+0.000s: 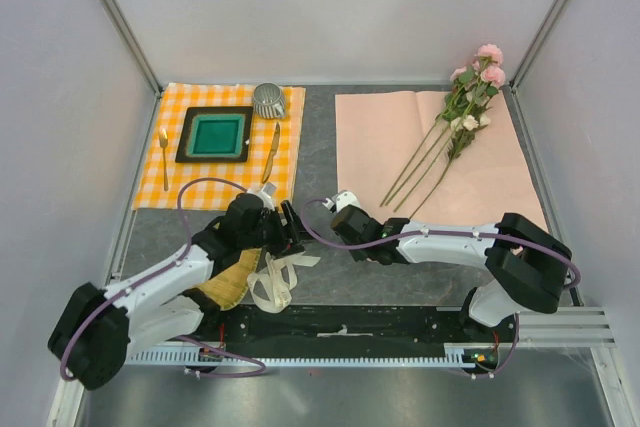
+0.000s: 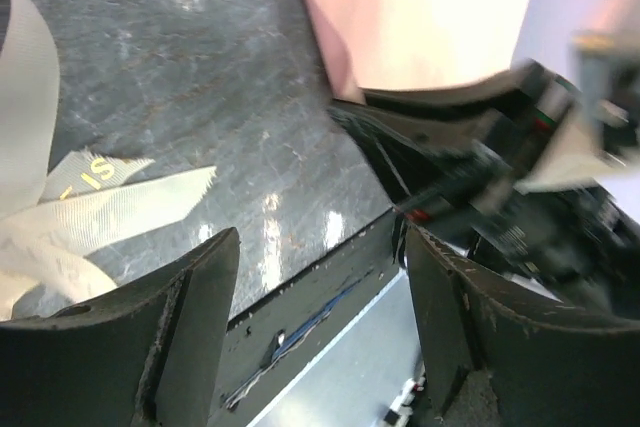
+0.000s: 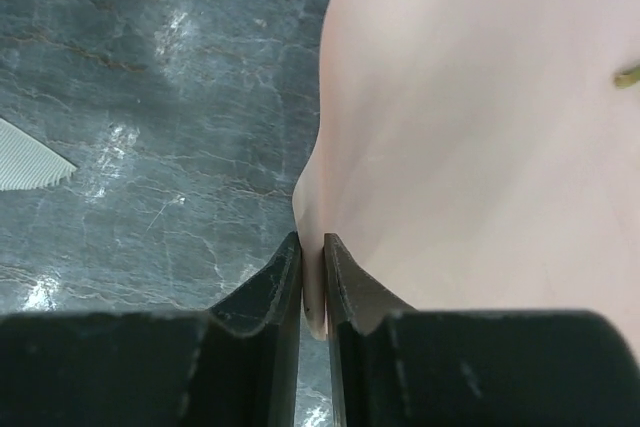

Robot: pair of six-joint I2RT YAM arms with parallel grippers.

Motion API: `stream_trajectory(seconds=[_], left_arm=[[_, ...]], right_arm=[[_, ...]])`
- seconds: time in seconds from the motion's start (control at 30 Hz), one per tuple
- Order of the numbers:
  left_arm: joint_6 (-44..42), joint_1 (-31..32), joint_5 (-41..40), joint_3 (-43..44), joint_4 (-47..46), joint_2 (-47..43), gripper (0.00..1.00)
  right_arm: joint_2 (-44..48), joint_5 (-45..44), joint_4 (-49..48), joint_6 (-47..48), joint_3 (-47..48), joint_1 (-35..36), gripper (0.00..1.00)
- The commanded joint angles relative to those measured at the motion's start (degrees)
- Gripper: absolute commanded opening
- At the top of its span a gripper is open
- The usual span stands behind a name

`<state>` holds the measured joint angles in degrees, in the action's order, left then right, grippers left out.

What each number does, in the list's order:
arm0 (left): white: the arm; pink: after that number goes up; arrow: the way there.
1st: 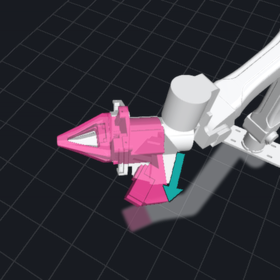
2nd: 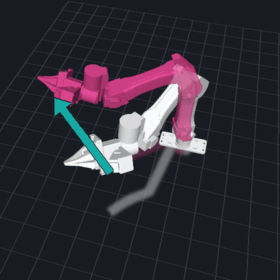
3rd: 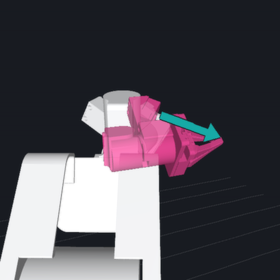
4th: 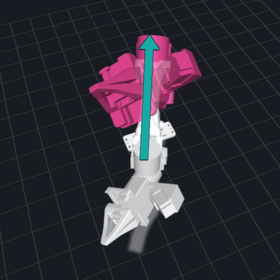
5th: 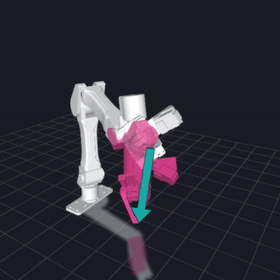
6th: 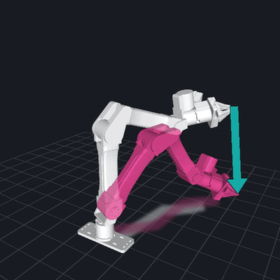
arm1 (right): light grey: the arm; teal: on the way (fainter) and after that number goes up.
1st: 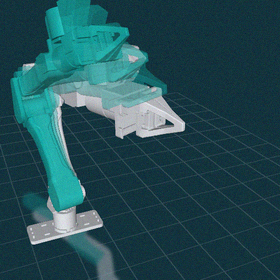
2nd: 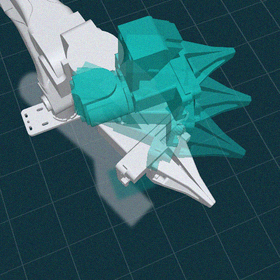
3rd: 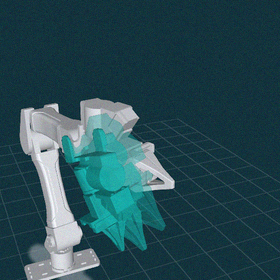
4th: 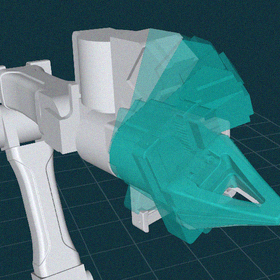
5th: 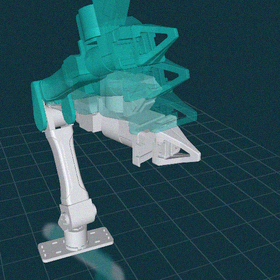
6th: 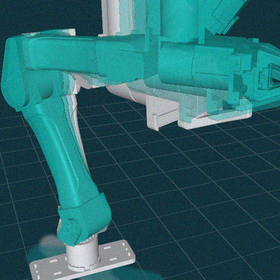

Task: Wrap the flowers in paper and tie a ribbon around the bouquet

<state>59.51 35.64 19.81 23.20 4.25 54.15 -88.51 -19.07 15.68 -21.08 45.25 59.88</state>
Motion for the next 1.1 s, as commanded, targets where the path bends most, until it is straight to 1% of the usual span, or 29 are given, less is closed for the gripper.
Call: stream_trajectory(seconds=[0.0, 0.07, 0.1, 0.13, 0.17, 0.2, 0.23, 0.27, 0.33, 0.43, 0.57, 0.7, 0.73, 0.8, 0.97, 1.07], left_arm=[[9.9, -0.1, 1.9, 3.3, -12.7, 13.2, 0.73], [10.7, -0.1, 3.9, 5.2, -14.4, 17.5, 0.68], [10.6, 0.0, 4.4, 5.5, -16.5, 20.4, 0.66], [10.5, 0.1, 4.6, 5.5, -18.1, 21.2, 0.62], [10.8, 0.3, 4.8, 5.0, -19.7, 21.6, 0.6], [11.2, 0.5, 4.8, 4.5, -21.1, 22.0, 0.59], [12.3, 0.7, 4.9, 3.0, -24.9, 22.9, 0.56], [12.8, 1.0, 5.5, 2.5, -26.6, 23.6, 0.56], [13.4, 2.0, 6.5, 2.4, -29.9, 26.2, 0.54], [13.9, 4.2, 7.8, 3.5, -32.4, 28.9, 0.53], [14.7, 6.3, 8.4, 4.7, -35.9, 33.0, 0.53], [14.8, 6.8, 10.0, 7.1, -37.3, 36.1, 0.51], [14.7, 6.8, 10.2, 7.5, -37.3, 36.5, 0.51], [14.3, 6.8, 10.9, 8.7, -37.1, 37.9, 0.5], [13.9, 6.7, 12.4, 12.6, -34.8, 41.3, 0.46], [13.6, 6.6, 12.8, 15.9, -34.2, 44.1, 0.43]], right_arm=[[3.5, -1.0, 0.8, 1.2, 0.5, -1.7, 0.2], [3.8, -0.4, 1.6, 1.7, 1.1, -2.6, 0.2], [3.9, -0.4, 1.8, 2.2, 1.6, -3.5, 0.15], [3.8, -0.4, 2.2, 2.5, 2.4, -4.1, 0.12], [3.5, 0.0, 2.4, 3.1, 3.0, -4.9, 0.08], [2.2, 0.3, 3.0, 4.7, 3.9, -6.9, 0.01], [1.4, 0.1, 5.4, 5.4, 6.3, -8.0, 0.0], [0.6, -1.7, 6.5, 5.9, 7.5, -9.0, 0.0], [-0.4, -2.0, 7.7, 8.2, 10.0, -11.7, 0.0], [-0.8, -3.4, 7.9, 11.5, 12.9, -15.1, 0.0], [-3.3, -1.5, 8.3, 16.2, 18.2, -20.4, 0.0], [-8.2, -2.1, 9.9, 20.6, 23.7, -23.6, 0.0], [-9.0, -2.6, 10.0, 23.9, 25.4, -24.1, 0.0], [-11.5, -2.6, 10.1, 25.6, 27.2, -26.3, 0.0], [-16.3, 1.0, 10.8, 28.3, 33.0, -31.4, 0.0], [-19.4, 3.5, 11.4, 29.3, 36.3, -32.9, 0.0]])
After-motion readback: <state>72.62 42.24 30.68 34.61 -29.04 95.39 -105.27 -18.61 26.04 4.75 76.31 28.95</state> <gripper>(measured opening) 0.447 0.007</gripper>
